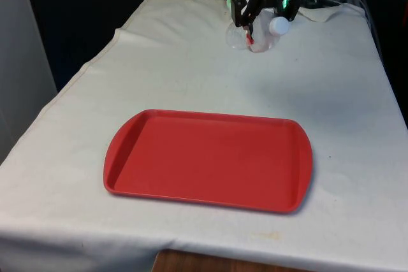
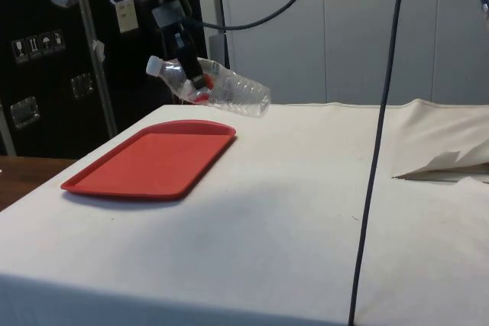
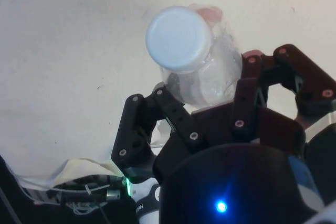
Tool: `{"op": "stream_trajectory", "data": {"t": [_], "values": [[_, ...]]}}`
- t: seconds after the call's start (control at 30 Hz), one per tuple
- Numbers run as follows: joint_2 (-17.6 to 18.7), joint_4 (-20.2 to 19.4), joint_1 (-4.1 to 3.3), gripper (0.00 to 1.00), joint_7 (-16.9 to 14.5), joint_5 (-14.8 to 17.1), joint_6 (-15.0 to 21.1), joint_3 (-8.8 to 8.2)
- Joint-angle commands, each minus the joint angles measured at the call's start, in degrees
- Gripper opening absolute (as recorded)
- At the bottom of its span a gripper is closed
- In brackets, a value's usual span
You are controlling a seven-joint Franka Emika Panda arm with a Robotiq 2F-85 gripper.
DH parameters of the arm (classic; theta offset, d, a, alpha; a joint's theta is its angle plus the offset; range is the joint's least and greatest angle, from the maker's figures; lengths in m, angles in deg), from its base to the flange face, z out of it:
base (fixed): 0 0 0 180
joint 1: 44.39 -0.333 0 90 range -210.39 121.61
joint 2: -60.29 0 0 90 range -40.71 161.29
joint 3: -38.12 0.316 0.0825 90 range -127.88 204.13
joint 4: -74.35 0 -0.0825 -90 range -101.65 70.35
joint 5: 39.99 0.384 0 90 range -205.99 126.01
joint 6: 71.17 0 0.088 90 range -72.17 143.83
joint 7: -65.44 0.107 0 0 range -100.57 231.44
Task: Place the bottle upright on the tray.
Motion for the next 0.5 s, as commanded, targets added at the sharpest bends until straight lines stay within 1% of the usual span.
{"op": "stream_trajectory", "data": {"t": [0.0,0.23,0.27,0.3,0.47], "values": [[-0.06,0.23,0.29,0.33,-0.52,0.63,0.63,-0.06],[0.11,1.2,0.4,0.33,-1.55,1.78,2.12,-1.2],[0.0,0.97,0.06,0.33,-1.09,1.26,1.83,-1.32],[0.17,1.32,0.46,0.33,-1.66,1.89,2.35,-1.32],[0.29,2.01,0.52,0.33,-2.41,2.69,3.32,-2.06]]}}
